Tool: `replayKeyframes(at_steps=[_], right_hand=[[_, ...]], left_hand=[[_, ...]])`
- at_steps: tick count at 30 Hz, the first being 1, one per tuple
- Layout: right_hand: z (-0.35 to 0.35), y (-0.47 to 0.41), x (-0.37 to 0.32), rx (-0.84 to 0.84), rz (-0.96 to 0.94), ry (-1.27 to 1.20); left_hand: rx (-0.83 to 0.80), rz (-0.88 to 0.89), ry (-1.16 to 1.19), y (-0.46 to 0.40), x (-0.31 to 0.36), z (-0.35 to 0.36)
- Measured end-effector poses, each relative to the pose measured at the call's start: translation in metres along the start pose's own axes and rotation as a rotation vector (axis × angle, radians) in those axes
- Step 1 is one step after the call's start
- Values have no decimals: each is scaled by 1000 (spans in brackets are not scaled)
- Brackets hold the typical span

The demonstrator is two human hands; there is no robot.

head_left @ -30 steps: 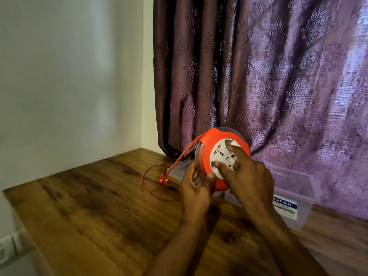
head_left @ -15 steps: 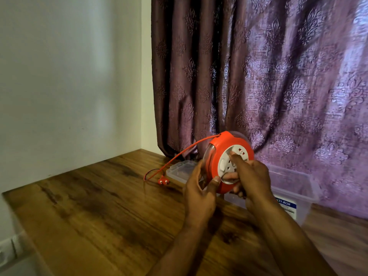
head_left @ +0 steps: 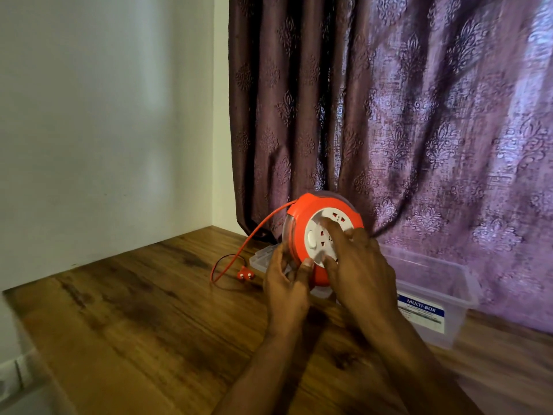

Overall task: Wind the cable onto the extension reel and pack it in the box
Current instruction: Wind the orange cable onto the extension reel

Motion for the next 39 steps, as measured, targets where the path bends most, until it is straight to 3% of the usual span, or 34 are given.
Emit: replayKeyframes(at_steps=[7, 16, 28, 33, 39], right_hand=[[9, -2, 10, 36, 18, -40], [13, 4, 3, 88, -48, -2], [11, 3, 12, 125, 327, -260], [16, 4, 20, 124, 524, -485], [11, 5, 13, 140, 497, -497]], left_hand=[[-75, -27, 7, 0, 2, 3], [-1, -43, 43, -5, -3, -4], [-3, 52, -73, -1, 0, -2], [-29, 96, -60, 4, -5, 1], [-5, 128, -179, 2, -5, 1]])
Point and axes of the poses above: each hand's wrist, its own y-axis away from the middle knuckle, its own z-axis out of the palm, x = y × z, the point moved 3 cm from there along -y, towards the middle knuckle, and after that the axes turned 6 degrees about x, right-handed, at the moved point
